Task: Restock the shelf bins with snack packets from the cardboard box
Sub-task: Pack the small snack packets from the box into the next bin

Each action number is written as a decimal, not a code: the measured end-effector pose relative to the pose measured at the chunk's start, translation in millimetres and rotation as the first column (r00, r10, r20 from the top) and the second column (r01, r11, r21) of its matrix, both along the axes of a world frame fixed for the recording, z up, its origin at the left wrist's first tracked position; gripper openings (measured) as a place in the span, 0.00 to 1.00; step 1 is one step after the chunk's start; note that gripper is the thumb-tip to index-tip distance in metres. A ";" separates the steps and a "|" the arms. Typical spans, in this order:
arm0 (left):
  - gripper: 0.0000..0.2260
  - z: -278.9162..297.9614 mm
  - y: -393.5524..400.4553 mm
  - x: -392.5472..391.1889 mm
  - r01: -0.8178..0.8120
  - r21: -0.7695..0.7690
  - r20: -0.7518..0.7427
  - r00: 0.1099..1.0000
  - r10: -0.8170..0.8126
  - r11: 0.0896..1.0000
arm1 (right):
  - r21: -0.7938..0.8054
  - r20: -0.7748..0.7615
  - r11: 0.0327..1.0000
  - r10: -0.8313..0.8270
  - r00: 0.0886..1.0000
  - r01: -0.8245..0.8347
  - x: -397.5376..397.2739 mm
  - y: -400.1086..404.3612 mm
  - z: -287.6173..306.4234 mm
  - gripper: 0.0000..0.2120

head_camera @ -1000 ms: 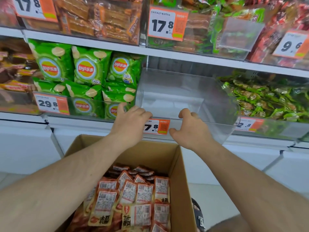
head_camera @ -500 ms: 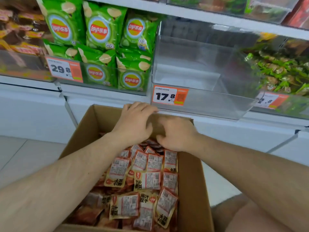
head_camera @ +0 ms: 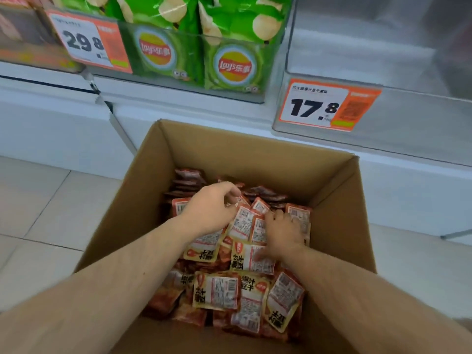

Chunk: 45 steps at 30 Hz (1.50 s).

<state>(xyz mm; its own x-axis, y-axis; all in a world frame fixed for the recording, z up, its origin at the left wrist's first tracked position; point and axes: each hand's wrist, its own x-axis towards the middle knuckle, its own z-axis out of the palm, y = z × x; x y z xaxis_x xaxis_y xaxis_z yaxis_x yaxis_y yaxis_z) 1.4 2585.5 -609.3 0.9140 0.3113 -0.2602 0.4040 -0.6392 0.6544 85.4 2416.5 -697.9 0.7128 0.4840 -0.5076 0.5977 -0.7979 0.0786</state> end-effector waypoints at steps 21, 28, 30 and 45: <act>0.09 -29.4 -13.2 -35.9 -0.673 -0.707 -0.600 0.733 0.321 0.215 | 0.664 -0.388 0.694 0.001 0.922 0.279 -36.5 15.1 77.4 0.13; 0.10 -41.7 -0.5 -39.5 -0.709 -0.607 -0.562 0.702 0.438 0.359 | 0.111 -0.053 0.959 0.266 0.962 -0.260 -46.6 -10.0 -1.9 0.28; 0.10 -44.7 1.2 -40.1 -0.708 -0.607 -0.543 0.701 0.463 0.361 | -0.001 -0.012 0.939 0.343 0.939 -0.343 -54.2 -11.0 -21.6 0.35; 0.13 -20.4 -0.4 -41.3 -0.533 -0.656 -0.264 0.825 0.499 0.534 | 0.433 -0.405 0.839 -0.144 0.903 0.328 -10.7 -13.7 119.7 0.05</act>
<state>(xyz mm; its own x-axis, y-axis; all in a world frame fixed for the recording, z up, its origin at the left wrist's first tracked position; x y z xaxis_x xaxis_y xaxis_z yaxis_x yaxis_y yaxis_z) -40.0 2585.1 -629.7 0.6371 0.4447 -0.6295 0.5521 0.3067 0.7754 74.7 2402.7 -578.2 0.6617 0.5696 -0.4876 0.2996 -0.7970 -0.5245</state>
